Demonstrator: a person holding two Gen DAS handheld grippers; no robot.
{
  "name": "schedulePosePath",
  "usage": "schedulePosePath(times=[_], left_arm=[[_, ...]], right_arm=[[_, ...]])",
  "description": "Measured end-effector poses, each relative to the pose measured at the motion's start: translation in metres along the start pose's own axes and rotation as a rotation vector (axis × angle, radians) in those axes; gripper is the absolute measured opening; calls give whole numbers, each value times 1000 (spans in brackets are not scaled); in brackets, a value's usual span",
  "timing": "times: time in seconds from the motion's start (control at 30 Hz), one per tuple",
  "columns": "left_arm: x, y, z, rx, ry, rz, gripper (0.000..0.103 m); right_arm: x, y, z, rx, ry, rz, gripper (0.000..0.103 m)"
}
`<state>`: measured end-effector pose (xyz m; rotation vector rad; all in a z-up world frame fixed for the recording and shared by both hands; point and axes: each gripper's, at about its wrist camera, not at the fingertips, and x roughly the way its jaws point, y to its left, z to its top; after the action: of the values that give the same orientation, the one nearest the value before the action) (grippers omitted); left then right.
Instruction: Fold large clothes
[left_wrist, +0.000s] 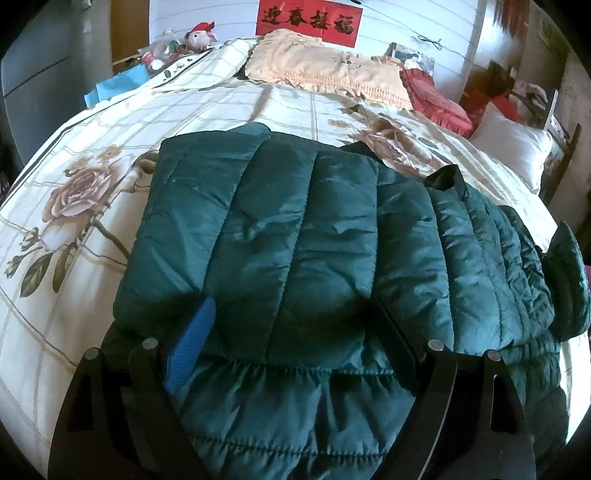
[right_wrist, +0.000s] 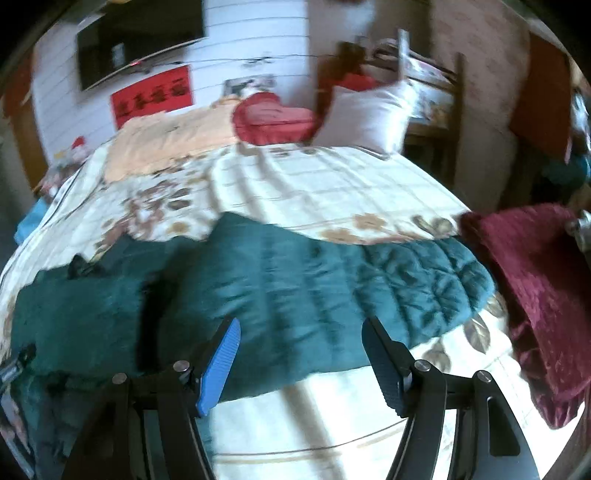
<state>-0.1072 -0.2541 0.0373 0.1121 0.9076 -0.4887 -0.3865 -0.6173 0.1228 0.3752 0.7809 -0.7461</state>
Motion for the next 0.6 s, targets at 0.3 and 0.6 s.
schedulePosePath(times=[0.3,0.6], left_arm=[[3,1,-3,5,-12,-2,87],[6,-3,-4,15,-13,-5,94]], right_arm=[[37,-107,6,228,31,-127,71],[77,-178,13,387,102,-232,71]])
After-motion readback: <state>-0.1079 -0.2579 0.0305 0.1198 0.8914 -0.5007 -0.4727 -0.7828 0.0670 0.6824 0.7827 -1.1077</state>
